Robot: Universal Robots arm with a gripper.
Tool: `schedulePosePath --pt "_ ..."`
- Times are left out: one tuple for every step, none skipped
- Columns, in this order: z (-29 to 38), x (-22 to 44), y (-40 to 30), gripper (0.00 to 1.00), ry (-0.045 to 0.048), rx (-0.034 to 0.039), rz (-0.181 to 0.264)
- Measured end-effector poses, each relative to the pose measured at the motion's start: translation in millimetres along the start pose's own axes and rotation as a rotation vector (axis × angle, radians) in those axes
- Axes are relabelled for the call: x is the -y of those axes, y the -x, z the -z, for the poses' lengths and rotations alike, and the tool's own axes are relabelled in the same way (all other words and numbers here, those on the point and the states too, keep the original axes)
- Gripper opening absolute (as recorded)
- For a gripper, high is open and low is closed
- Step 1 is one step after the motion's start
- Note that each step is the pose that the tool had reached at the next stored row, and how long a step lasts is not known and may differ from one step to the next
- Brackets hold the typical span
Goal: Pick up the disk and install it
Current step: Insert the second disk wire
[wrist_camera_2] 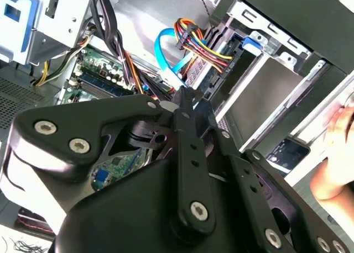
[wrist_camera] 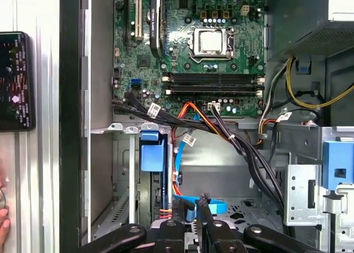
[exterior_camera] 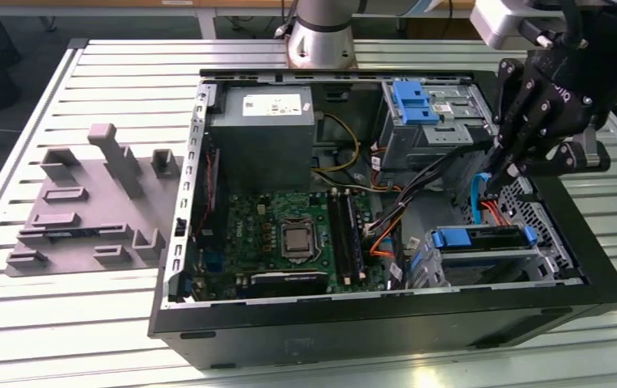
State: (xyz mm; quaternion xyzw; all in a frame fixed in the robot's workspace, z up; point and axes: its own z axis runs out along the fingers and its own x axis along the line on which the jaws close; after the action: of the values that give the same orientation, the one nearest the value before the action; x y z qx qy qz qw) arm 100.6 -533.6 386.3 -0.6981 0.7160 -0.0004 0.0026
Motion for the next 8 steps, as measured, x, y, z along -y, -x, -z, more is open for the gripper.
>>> schedulePosePath --pt "-0.8 0.0 0.2 0.24 0.0 -0.0006 0.0" --pt "-1.5 0.0 0.3 0.24 0.0 -0.0011 0.0" --pt "-2.2 0.0 0.3 0.24 0.0 -0.0023 0.0" --pt "-3.1 0.0 0.3 0.24 -0.0001 -0.0041 0.0" --pt "-4.2 0.0 0.3 0.24 -0.0002 -0.0077 0.0" --pt "-5.3 0.0 0.3 0.24 -0.0003 -0.0126 0.0" --pt "-6.4 0.0 0.3 0.24 -0.0004 -0.0171 0.0" --pt "-7.5 0.0 0.2 0.24 -0.0005 -0.0218 0.0"
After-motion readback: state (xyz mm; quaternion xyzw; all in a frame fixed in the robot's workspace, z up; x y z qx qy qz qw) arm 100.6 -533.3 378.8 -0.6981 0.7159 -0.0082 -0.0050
